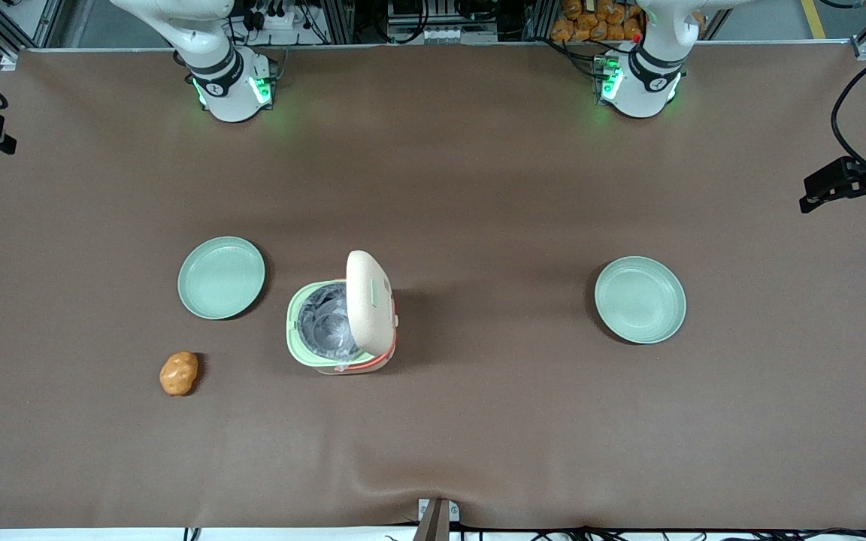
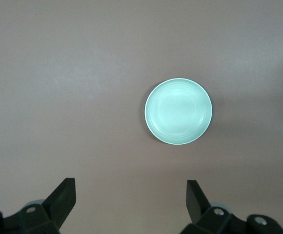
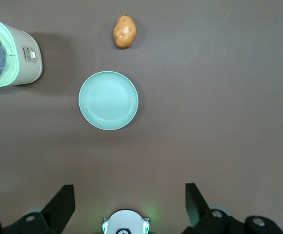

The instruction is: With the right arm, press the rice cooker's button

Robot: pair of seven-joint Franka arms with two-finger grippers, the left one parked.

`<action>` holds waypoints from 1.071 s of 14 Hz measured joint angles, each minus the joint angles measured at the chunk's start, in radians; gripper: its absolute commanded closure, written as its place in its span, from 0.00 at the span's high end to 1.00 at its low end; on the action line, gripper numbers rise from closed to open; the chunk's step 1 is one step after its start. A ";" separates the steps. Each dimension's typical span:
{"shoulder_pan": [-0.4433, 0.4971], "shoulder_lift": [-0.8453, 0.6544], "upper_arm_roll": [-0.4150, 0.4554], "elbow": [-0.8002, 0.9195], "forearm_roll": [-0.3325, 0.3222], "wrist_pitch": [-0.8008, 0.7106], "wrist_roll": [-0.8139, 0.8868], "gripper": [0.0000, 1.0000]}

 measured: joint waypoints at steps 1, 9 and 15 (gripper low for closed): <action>0.000 -0.038 0.002 -0.052 0.000 0.030 0.000 1.00; 0.017 -0.180 0.025 -0.182 0.031 0.056 -0.004 1.00; 0.020 -0.196 0.026 -0.180 0.047 0.054 -0.046 1.00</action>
